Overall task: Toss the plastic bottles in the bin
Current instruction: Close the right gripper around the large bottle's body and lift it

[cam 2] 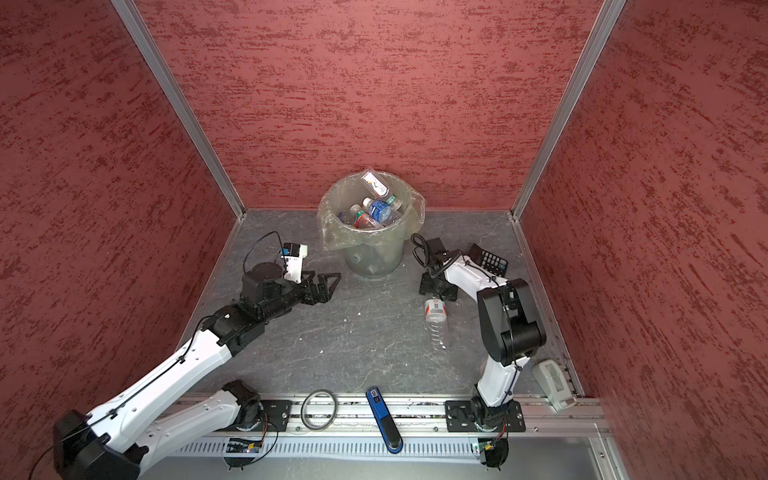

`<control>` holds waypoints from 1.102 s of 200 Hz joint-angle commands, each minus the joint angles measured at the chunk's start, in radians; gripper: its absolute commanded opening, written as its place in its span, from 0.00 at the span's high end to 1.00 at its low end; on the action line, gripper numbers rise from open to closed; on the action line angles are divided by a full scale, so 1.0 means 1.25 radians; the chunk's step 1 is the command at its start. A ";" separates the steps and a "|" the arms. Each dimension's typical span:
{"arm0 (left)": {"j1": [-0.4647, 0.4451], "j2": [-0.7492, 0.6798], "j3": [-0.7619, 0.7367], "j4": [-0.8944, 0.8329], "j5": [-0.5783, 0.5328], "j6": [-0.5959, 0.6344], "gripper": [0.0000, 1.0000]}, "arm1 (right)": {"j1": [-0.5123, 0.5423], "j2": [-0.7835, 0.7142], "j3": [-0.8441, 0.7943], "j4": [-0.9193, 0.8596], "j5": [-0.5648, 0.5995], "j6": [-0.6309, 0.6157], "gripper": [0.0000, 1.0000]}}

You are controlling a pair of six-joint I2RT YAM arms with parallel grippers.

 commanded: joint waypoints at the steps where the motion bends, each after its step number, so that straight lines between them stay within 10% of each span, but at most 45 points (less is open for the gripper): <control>1: 0.005 -0.005 -0.009 -0.007 0.008 -0.009 0.00 | -0.003 0.007 0.046 0.014 0.005 0.004 0.09; 113: 0.004 -0.027 -0.010 -0.044 -0.004 -0.010 0.00 | 0.144 -0.354 -0.254 -0.049 0.019 0.162 0.01; 220: -0.026 -0.042 -0.036 -0.078 -0.027 -0.028 0.00 | 0.157 -0.178 -0.227 0.026 0.133 0.109 0.20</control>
